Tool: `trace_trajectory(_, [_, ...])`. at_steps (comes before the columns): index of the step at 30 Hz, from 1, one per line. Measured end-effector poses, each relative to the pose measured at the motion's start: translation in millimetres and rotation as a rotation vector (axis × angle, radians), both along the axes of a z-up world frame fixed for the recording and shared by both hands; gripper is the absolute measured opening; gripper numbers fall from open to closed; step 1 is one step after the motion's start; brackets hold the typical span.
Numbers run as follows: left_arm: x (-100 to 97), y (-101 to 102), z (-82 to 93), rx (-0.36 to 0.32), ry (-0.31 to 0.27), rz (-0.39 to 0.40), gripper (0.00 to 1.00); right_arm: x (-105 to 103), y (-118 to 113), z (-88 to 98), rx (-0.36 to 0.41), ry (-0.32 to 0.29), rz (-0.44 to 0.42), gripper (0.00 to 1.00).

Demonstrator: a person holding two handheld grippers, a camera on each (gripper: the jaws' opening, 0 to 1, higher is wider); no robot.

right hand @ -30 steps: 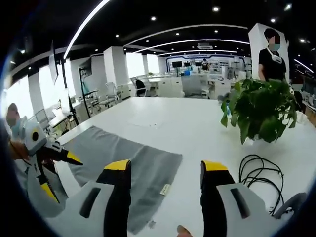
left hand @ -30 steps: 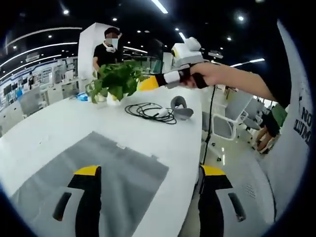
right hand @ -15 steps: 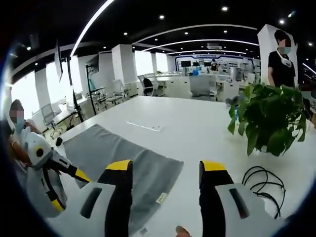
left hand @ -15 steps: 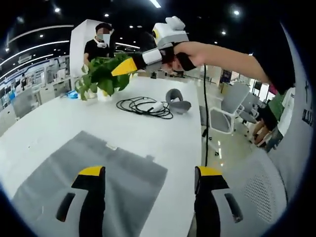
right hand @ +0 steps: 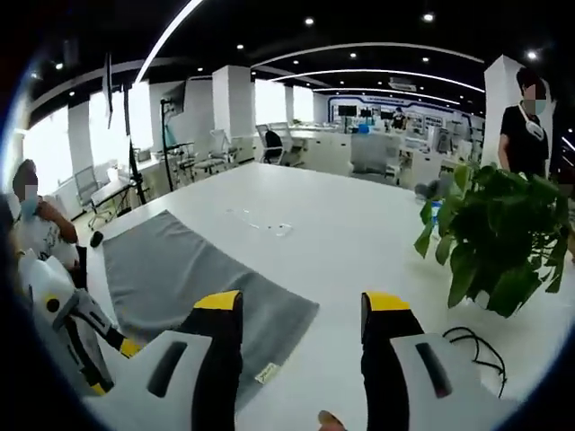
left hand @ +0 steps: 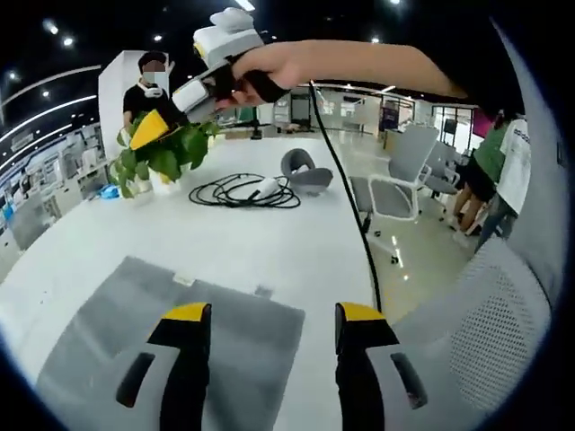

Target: Fold the towel on the table until its edges align and the towel forms a compact rectangular stack.

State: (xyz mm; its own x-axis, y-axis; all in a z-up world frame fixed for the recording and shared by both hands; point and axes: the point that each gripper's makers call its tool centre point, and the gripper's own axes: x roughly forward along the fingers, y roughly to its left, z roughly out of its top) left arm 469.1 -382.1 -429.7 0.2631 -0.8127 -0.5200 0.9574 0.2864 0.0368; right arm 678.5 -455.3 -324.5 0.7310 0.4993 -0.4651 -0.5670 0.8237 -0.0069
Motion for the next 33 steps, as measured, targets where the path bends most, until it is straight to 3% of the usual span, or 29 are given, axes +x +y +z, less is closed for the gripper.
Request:
trace_trajectory(4, [0.6, -6, -14.0, 0.022, 0.010, -0.003, 0.53, 6, 7, -5.8, 0.009, 0.014, 0.010, 0.51])
trace_trajectory(10, [-8.6, -17, -31.2, 0.062, 0.005, -0.071, 0.49, 13, 11, -18.3, 0.007, 0.040, 0.022, 0.50])
trace_trajectory(15, [-6.9, -25, -36.5, 0.044, 0.021, -0.075, 0.43, 17, 10, -27.3, 0.006, 0.063, 0.017, 0.49])
trace_trajectory(18, [-3.6, -34, -37.8, 0.003, 0.059, -0.056, 0.36, 19, 12, -33.6, 0.016, 0.068, 0.010, 0.48])
trace_trajectory(24, [2.4, -35, -55.7, 0.022, 0.077, -0.033, 0.32, 32, 18, -50.8, 0.031, 0.094, 0.004, 0.46])
trace_trajectory(28, [1.8, -36, -61.3, 0.032, 0.087, -0.048, 0.28, 37, 21, -62.4, 0.027, 0.114, 0.012, 0.45])
trace_trajectory(30, [-2.8, -38, -64.6, 0.033, 0.092, -0.073, 0.26, 28, 29, -62.5, 0.020, 0.123, 0.016, 0.45])
trace_trajectory(33, [-5.6, -40, -67.4, 0.037, 0.097, -0.081, 0.25, 40, 24, -74.4, 0.018, 0.138, 0.016, 0.44])
